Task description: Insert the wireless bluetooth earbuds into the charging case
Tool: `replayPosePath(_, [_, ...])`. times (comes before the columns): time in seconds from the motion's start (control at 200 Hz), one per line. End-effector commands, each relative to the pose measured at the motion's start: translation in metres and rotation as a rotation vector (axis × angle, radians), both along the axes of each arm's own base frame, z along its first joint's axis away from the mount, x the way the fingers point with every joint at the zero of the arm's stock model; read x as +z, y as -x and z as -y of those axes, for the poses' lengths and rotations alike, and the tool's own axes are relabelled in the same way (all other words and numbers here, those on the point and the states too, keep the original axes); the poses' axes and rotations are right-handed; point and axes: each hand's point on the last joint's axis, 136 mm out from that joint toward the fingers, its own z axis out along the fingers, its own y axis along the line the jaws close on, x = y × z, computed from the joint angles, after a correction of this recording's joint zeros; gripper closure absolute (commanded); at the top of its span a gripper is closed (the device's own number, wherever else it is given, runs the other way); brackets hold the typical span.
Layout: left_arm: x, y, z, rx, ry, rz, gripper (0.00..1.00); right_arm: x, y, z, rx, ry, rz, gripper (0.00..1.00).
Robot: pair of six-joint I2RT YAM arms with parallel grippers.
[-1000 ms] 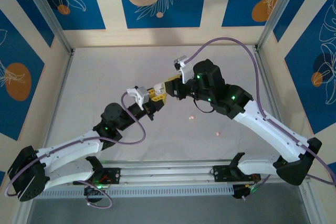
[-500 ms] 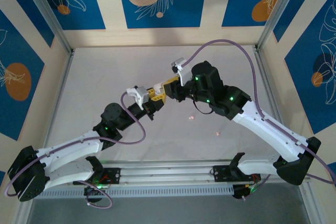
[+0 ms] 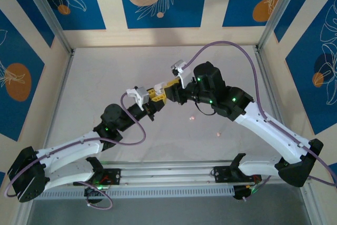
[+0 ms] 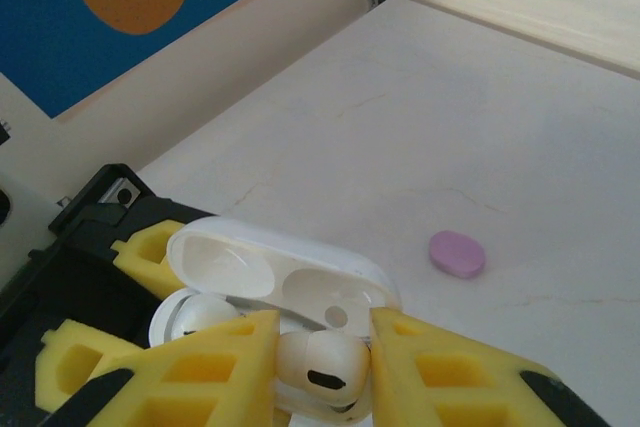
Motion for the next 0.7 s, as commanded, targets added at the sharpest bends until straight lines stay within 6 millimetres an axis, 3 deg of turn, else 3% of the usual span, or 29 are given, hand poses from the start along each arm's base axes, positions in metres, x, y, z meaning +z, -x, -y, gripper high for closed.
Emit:
replayPosePath(0.0, [0.029,0.002,-0.004,0.007,0.079,0.042,0.78,-0.001,0.022,-0.002,0.092,-0.013,-0.042,0.71])
replayPosePath(0.33, [0.028,0.004,-0.003,-0.004,0.070,0.051,0.78,0.004,0.019,0.002,0.068,-0.044,-0.074,0.64])
replayPosePath(0.695, [0.022,0.010,0.002,-0.039,0.042,0.074,0.78,0.027,0.020,0.008,0.064,-0.154,-0.094,0.50])
